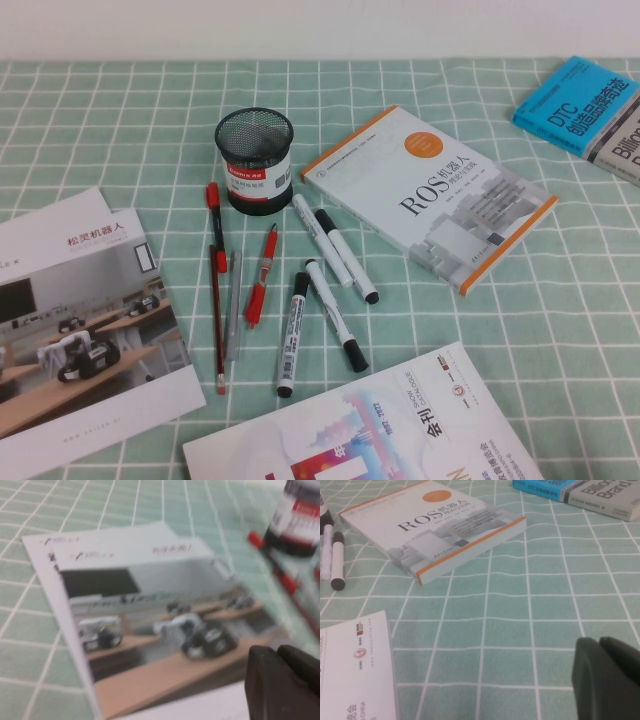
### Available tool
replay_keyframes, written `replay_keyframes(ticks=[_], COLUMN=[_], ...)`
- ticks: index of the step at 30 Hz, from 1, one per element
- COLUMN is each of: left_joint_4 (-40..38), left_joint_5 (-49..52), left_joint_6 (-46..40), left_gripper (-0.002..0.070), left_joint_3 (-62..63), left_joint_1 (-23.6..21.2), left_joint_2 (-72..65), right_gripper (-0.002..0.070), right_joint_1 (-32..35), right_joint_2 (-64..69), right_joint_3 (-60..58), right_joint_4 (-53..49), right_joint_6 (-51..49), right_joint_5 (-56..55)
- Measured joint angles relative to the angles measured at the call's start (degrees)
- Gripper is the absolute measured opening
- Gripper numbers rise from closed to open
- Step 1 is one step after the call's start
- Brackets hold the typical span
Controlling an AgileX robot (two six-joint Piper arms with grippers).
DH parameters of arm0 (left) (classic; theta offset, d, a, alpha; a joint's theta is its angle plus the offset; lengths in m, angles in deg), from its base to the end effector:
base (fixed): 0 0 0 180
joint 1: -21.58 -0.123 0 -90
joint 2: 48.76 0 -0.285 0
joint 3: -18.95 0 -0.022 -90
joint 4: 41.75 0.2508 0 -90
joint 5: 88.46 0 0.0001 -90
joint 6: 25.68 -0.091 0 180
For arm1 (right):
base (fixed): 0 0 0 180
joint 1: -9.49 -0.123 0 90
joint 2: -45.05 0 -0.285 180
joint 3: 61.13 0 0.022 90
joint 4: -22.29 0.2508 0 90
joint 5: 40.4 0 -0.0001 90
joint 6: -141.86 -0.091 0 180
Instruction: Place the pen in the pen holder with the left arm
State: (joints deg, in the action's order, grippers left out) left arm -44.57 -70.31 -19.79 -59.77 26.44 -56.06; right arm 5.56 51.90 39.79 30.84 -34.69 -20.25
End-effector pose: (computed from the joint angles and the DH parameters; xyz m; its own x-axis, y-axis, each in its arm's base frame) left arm 0.0539 -0.0060 0.1762 -0.2557 -0.1278 -0.9583 0.0621 0.9870 -0.1482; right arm 0.0526 0.0083 0.1718 -0.2814 0.0607 -0.9577 -0.0954 0.9913 0.0908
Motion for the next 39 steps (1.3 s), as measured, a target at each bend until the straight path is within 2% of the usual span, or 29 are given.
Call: replay_keyframes(ticks=[9, 19, 23, 29, 33, 36, 39], left_joint_4=[-8.9, -9.3, -9.3, -9.7, -14.0, -19.1, -21.6], left_joint_5=[-7.8, -9.5, -1.7, 15.9, 24.3, 25.9, 26.3], left_joint_6=[8.1, 9.0, 9.5, 8.4, -1.3, -8.4, -11.5], left_gripper=[0.0, 0.0, 0.0, 0.0, 0.0, 0.0, 0.0], left_joint_3=[0.0, 0.0, 5.9, 23.1, 33.5, 39.1, 44.1], left_joint_1=[0.0, 0.0, 0.0, 0.0, 0.0, 0.0, 0.0], left_joint_2=[0.0, 0.0, -4.6, -25.1, -39.3, -48.4, -57.4], right_gripper=[-0.0022, -0.0022, -0.0022, -0.0022, -0.0022, -0.0022, -0.0022], right_joint_1=[0.0, 0.0, 0.0, 0.0, 0.0, 0.0, 0.0], right_joint_2=[0.0, 0.0, 0.0, 0.0, 0.0, 0.0, 0.0], right_joint_3=[0.0, 0.0, 0.0, 0.0, 0.0, 0.0, 0.0], right_joint_4=[0.0, 0.0, 0.0, 0.0, 0.0, 0.0, 0.0], right_joint_6=[0.0, 0.0, 0.0, 0.0, 0.0, 0.0, 0.0], right_joint_5=[0.0, 0.0, 0.0, 0.0, 0.0, 0.0, 0.0])
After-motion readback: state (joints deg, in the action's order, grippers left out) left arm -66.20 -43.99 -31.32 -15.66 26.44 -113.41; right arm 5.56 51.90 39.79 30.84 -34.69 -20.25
